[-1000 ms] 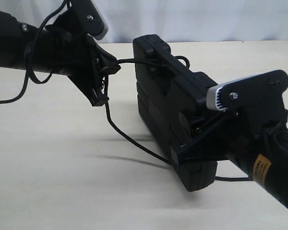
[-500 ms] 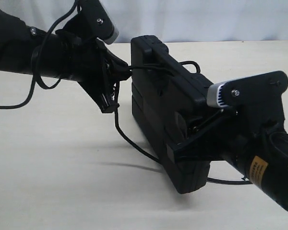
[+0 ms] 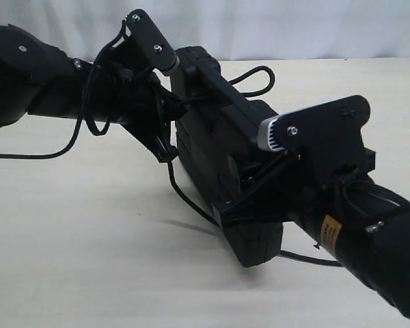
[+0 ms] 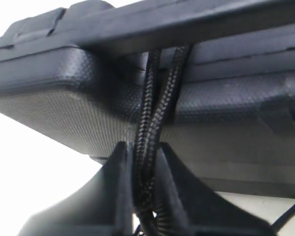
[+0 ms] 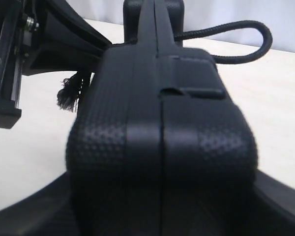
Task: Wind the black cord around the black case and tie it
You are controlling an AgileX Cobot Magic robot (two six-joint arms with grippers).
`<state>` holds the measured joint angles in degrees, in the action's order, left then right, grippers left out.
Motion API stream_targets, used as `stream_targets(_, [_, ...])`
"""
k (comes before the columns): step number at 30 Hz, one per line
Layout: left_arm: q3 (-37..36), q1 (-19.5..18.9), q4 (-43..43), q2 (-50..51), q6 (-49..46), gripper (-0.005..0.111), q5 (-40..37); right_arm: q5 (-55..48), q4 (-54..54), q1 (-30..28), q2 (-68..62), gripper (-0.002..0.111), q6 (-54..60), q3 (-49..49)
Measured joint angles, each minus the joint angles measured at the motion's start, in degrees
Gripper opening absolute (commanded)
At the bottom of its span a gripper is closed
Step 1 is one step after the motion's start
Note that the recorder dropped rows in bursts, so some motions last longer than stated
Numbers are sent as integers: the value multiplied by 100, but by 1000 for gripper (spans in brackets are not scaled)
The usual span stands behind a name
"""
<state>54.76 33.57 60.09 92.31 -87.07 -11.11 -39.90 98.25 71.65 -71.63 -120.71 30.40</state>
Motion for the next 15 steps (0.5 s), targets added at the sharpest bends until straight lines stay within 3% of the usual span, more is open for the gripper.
stream_targets(15, [198,0,355,175,-126,0,-202,-22,-48,-9,-144,4,-51,75])
